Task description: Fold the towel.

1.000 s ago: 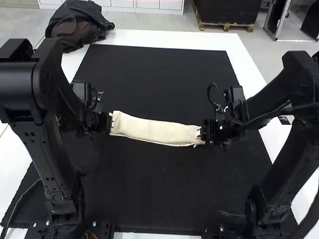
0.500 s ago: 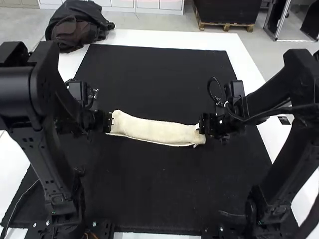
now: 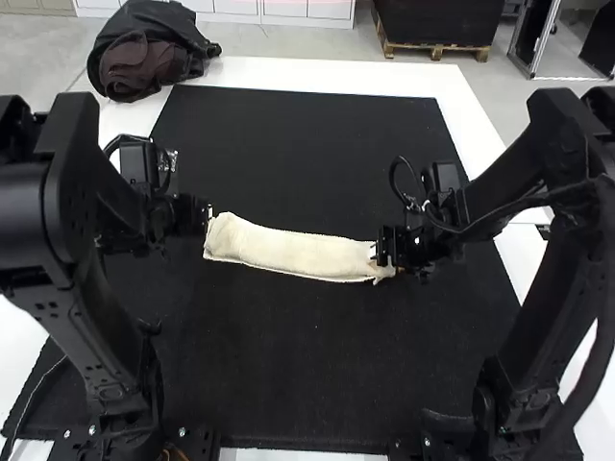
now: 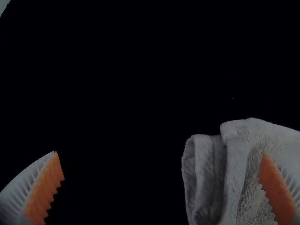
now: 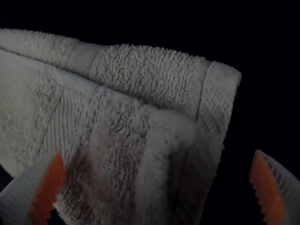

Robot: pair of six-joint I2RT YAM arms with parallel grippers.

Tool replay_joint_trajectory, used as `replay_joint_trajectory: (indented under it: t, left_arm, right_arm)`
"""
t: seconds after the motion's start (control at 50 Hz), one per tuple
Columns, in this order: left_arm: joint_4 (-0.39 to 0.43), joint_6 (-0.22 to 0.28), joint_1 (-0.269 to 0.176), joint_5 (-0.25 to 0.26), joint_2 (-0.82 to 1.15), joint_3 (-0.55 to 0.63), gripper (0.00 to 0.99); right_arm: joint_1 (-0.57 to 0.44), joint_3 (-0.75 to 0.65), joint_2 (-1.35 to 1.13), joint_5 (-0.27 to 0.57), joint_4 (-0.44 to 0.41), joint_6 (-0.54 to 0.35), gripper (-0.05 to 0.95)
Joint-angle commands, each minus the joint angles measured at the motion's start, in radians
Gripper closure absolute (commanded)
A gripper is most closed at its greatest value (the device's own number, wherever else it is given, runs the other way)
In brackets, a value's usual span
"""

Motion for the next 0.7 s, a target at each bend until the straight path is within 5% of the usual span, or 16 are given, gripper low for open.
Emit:
replay_joint_trajectory:
  t: [0.0,0.42,0.48,0.58,0.68]
  left_arm:
    - [-0.006,-0.028,0.009,0.004,-0.032,0.016,0.025]
    - [-0.057,-0.032,0.008,0.004,-0.101,0.021,0.025]
    - [-0.058,-0.033,0.009,0.004,-0.111,0.019,0.025]
    - [-0.06,-0.033,0.009,0.004,-0.119,0.021,0.025]
    - [-0.063,-0.033,0.009,0.002,-0.119,0.021,0.025]
  right_arm:
    - [0.018,0.028,0.016,0.004,0.018,0.017,0.0]
    - [0.02,0.056,0.074,0.009,0.045,0.017,0.03]
    - [0.02,0.057,0.09,-0.002,0.044,0.017,0.24]
    - [0.02,0.056,0.101,-0.043,0.045,0.02,0.92]
    - [0.02,0.059,0.099,-0.057,0.024,0.021,0.92]
